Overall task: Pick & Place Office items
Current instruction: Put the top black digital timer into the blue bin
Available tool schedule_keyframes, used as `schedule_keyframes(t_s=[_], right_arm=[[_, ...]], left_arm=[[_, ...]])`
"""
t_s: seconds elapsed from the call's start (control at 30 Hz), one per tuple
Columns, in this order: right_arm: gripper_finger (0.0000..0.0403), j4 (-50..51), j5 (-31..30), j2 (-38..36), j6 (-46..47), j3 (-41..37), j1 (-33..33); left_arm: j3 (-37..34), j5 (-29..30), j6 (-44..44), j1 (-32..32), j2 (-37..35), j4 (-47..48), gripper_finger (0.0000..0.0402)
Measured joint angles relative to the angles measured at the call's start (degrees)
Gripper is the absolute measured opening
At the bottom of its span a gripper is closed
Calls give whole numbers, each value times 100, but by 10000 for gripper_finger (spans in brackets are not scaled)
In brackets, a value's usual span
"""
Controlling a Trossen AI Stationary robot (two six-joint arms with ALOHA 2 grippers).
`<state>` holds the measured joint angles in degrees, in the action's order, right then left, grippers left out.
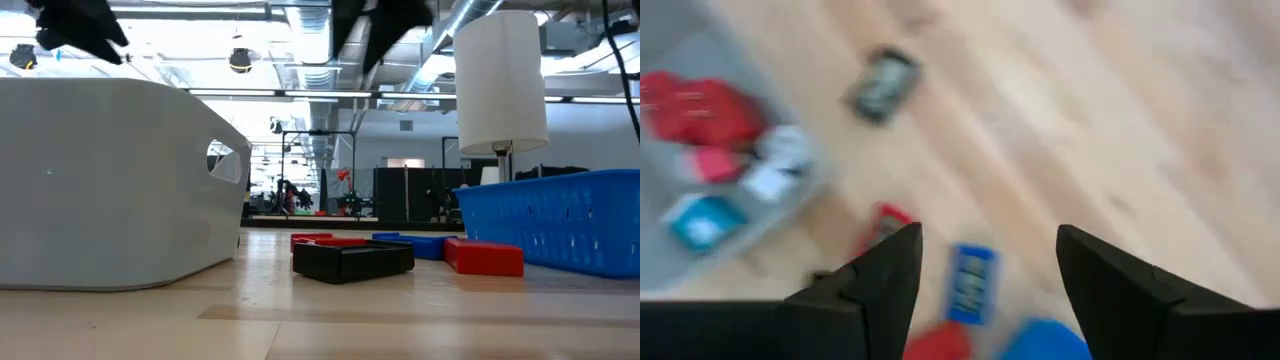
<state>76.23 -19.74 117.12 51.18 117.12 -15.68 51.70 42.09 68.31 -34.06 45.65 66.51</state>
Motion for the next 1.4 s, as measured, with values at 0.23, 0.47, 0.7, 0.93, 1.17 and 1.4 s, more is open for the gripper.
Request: schedule_keyframes(t_s=[0.23, 0.47, 0.7, 0.93, 1.17, 1.4], right_arm=[[223, 1370, -470, -674, 1133, -2, -57], [223, 1379, -805, -1231, 1745, -63, -412], [223, 1381, -910, -1588, 2232, -66, -752], [223, 1377, -1171, -1776, 2650, -68, -1212], [223, 1377, -1526, -1818, 3031, -68, -1611], [223, 1379, -1634, -1818, 2922, -68, -1775]], left_arm=[[0, -830, 869, 34, 415, -671, 183], [0, -2287, 863, 764, 1609, -2564, 209], [2, -3065, 1196, 1913, 2673, -4096, 236], [-4, -3631, 1623, 3048, 3085, -3564, 260], [-2, -4726, 1622, 3423, 3474, -3479, 320], [0, -5598, 1863, 3520, 4057, -3478, 382]])
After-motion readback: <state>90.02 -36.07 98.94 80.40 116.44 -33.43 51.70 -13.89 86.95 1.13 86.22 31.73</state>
